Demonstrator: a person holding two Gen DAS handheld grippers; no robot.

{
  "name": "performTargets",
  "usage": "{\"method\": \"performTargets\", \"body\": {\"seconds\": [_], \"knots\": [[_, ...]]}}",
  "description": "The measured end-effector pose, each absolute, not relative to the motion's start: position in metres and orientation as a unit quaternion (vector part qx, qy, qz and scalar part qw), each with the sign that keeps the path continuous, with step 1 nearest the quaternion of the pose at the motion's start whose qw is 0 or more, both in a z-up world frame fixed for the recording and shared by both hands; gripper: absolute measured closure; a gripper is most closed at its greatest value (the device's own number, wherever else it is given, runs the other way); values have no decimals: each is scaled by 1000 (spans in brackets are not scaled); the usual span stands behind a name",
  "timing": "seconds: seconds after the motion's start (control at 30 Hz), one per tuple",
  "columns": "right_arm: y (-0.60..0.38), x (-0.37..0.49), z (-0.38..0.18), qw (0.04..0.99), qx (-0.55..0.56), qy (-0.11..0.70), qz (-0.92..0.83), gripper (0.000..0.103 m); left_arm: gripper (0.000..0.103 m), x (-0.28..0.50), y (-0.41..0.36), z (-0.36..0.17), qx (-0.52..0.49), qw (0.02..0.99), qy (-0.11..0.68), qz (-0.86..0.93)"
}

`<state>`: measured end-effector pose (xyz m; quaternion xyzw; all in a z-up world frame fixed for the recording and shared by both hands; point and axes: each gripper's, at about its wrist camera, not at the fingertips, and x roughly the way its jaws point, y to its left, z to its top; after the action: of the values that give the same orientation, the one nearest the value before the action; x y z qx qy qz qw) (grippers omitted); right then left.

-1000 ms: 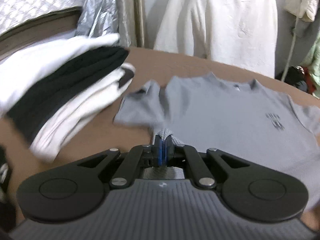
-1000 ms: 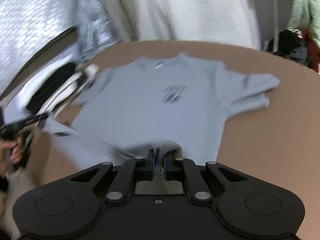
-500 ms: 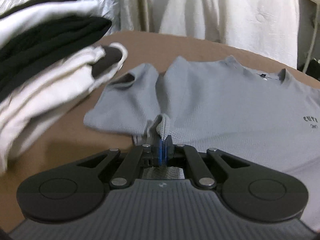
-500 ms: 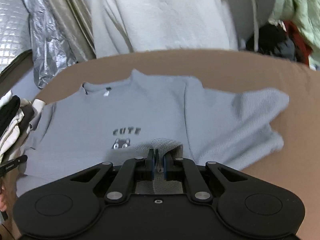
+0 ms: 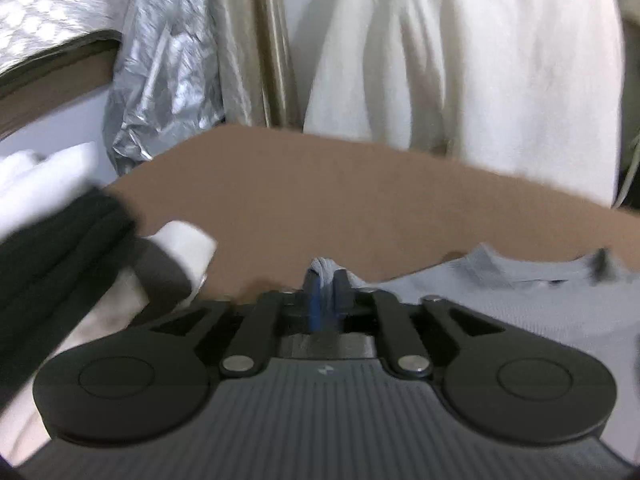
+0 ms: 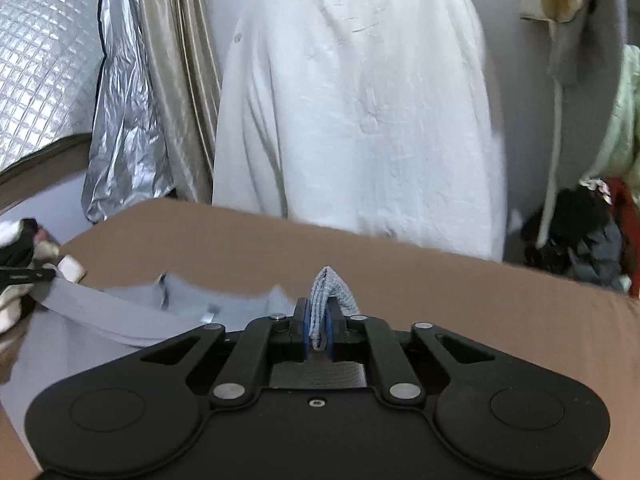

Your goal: Fold clothes

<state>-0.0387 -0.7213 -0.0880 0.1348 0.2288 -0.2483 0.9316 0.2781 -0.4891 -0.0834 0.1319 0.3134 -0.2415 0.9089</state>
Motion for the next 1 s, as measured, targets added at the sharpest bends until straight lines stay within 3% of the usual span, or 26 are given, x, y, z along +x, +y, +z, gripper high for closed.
{"method": "performTargets", "body": {"seconds": [0.03,0.07,0.1,0.13,0.17,0.23,0.43,0.63,0.77,0.9,1.0], "knots": [[-729,-32,-92,924,136,237,-269,69,62,289,-501,-89,152,906,327,-220],[-735,-29,-96,909,145,248,-302,59,59,288,-499,-91,157,908,324,-214],[-739,-34,-100,896,168,253,-325,59,59,287,-497,-94,160,910,321,-209],[-740,-42,-102,888,199,250,-330,59,54,278,-486,-94,146,911,318,-220],[-740,-54,-105,884,230,242,-327,59,41,269,-475,-95,132,911,314,-230],[-731,-83,-113,880,285,224,-306,57,34,247,-449,-99,115,909,314,-249],[-694,-139,-133,847,340,262,-314,56,34,179,-365,-140,80,897,358,-248],[-675,-185,-151,761,488,259,-341,54,34,169,-339,-161,39,851,479,-212],[-638,-209,-173,717,565,248,-324,43,34,173,-326,-154,-40,832,497,-243],[-605,-217,-191,687,602,251,-319,42,34,173,-314,-164,-159,794,514,-282],[-607,-213,-205,682,620,227,-314,41,34,172,-321,-169,-153,804,503,-277]]}}
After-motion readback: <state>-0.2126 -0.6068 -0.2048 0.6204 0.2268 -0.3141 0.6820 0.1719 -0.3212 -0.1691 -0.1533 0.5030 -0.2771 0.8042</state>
